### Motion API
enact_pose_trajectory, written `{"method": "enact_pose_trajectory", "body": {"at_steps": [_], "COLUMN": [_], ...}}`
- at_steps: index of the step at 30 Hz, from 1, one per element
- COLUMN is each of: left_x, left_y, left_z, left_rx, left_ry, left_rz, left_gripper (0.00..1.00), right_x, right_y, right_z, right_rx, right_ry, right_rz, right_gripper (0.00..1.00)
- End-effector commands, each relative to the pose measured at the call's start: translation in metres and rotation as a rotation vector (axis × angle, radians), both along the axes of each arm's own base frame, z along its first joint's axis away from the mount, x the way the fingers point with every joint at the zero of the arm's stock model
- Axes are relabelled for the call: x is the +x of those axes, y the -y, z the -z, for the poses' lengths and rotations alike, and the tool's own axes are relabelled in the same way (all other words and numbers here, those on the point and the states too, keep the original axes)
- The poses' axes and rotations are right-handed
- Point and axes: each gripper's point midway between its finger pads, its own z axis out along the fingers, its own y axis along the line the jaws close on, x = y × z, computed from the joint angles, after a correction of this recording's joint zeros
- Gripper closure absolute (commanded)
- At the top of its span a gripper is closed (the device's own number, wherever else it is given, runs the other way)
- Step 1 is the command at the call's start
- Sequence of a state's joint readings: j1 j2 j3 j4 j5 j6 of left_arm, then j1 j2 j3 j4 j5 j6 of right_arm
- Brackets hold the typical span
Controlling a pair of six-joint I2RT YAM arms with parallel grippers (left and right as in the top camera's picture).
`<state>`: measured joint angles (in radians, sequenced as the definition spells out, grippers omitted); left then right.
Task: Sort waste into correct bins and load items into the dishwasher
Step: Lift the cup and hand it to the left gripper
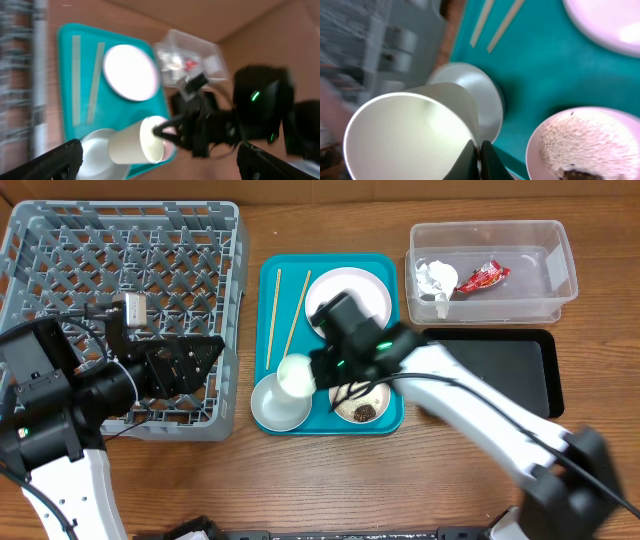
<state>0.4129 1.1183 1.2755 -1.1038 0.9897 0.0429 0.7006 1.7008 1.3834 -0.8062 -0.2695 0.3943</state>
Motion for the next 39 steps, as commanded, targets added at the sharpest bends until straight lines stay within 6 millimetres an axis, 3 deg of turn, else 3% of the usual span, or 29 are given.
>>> {"method": "enact_pose_trajectory", "body": {"at_steps": [1,7,12,18,22,27,32,39], "left_x": [0.0,0.013,0.02,0.004,-0.003,-0.007,-0.014,-0.033], "left_y": [0.02,0.024,0.039,0.077,0.09,0.096,0.099,0.102], "left_z": [-0.025,-0.04,-0.025,-0.029,-0.03,-0.031,-0.036,-0.054], "left_rx": [-0.157,-0.458,-0.528,-0.527,-0.541,-0.548,-0.551,-0.508], "left_ry": [0.116,0.157,0.049,0.028,-0.012,-0.031,-0.041,0.05], "left_rz": [0.176,0.329,0.371,0.497,0.538,0.552,0.561,0.589], "left_gripper": [0.0,0.0,0.0,0.0,0.0,0.0,0.0,0.0], "right_x": [0.004,-0.006,-0.026,-0.029,-0.028,-0.019,0.003,0.005], "right_y": [0.008,0.029,0.037,0.04,0.037,0.035,0.037,0.032], "right_z": [-0.087,-0.146,-0.184,-0.195,-0.202,-0.206,-0.195,-0.204], "right_rx": [0.23,0.497,0.751,0.807,0.83,0.824,0.742,0.77], "right_ry": [0.131,0.178,0.183,0.193,0.201,0.203,0.202,0.218], "right_rz": [-0.116,-0.277,-0.47,-0.506,-0.515,-0.474,-0.334,-0.34], "right_gripper": [0.96,0.96,0.96,0.96,0.96,0.96,0.96,0.96]}}
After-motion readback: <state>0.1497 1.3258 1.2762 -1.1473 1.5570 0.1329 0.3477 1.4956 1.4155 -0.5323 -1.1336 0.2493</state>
